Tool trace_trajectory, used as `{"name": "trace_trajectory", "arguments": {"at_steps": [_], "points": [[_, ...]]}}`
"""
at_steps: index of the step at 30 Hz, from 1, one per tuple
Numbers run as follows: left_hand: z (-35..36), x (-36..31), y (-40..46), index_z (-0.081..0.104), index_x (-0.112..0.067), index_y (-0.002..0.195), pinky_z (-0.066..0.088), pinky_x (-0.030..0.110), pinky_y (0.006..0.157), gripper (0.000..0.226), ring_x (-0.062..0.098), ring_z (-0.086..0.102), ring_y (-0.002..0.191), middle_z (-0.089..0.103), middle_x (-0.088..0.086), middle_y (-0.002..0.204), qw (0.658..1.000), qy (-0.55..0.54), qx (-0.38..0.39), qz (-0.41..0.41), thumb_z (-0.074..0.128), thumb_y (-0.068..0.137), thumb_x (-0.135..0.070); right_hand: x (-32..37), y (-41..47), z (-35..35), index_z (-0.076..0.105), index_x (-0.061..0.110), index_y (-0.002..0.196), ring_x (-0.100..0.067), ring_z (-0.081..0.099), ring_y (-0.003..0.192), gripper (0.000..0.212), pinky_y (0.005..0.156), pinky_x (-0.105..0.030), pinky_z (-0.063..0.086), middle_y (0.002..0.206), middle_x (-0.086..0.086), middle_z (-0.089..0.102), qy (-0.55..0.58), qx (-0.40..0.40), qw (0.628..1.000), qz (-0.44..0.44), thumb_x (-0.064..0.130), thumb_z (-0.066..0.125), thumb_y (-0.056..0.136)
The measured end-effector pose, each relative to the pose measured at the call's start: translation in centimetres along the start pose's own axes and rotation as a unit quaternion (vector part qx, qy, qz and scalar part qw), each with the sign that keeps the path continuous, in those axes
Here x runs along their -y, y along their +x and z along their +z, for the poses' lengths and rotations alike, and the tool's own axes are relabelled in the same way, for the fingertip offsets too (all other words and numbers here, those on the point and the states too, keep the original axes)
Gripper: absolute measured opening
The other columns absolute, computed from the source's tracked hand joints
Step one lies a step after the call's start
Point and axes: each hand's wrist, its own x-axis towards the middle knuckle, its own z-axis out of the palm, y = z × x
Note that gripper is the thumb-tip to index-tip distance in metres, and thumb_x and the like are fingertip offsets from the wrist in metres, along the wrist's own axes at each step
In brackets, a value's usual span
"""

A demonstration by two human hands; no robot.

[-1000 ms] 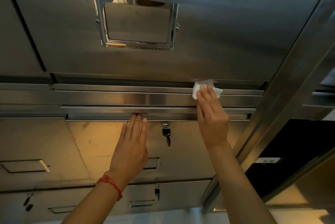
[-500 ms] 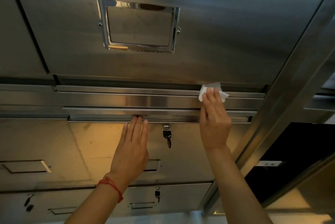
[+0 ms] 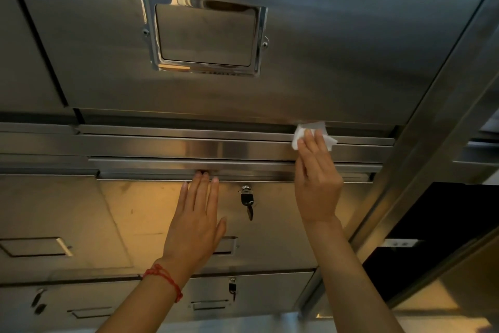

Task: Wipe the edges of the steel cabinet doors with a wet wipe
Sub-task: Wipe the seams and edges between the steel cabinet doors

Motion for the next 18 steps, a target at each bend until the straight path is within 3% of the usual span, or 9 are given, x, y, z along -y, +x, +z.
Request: {"name": "trace_trajectory", "arguments": {"at_steps": [2,5,11,18], "points": [[-0.1,-0.1,0.0,0.049,0.006,0.128,0.032,0.059,0.098,0.064,0.041,0.048,0.122,0.05,0.028,0.131,1.0,0.0,0.002,-0.004,0.057,0.084,-0.039,0.2,-0.1,0.0,0.065,-0.006,0.108,-0.035,0.057,0.111,0.026,0.095,-0.044,0.044,0.115,-0.021,0.062,0.003,0.026,0.999,-0.04,0.0,0.062,0.083],[-0.2,-0.2,0.0,0.049,0.005,0.129,0.031,0.058,0.099,0.067,0.04,0.048,0.122,0.05,0.027,0.131,1.0,-0.008,0.021,-0.006,0.031,0.085,-0.042,-0.9,0.1,-0.4,0.065,-0.006,0.108,-0.034,0.057,0.111,0.025,0.095,-0.042,0.045,0.116,-0.021,0.062,-0.006,0.033,0.998,-0.056,0.002,0.06,0.084],[0.1,0.0,-0.1,0.048,0.006,0.129,0.032,0.059,0.098,0.068,0.041,0.048,0.122,0.05,0.028,0.131,1.0,-0.012,0.009,-0.002,0.03,0.085,-0.042,-0.9,0.1,-0.4,0.067,-0.007,0.104,-0.037,0.058,0.109,0.024,0.094,-0.045,0.044,0.113,-0.022,0.063,-0.015,-0.014,1.0,0.013,-0.006,0.066,0.08],[0.4,0.0,0.0,0.047,0.006,0.13,0.032,0.059,0.099,0.068,0.041,0.046,0.123,0.049,0.028,0.132,1.0,-0.005,0.008,0.0,0.03,0.085,-0.042,-1.4,0.1,-0.7,0.065,-0.006,0.108,-0.035,0.058,0.111,0.025,0.093,-0.044,0.047,0.115,-0.022,0.062,-0.01,0.027,0.999,-0.044,0.001,0.059,0.085]]}}
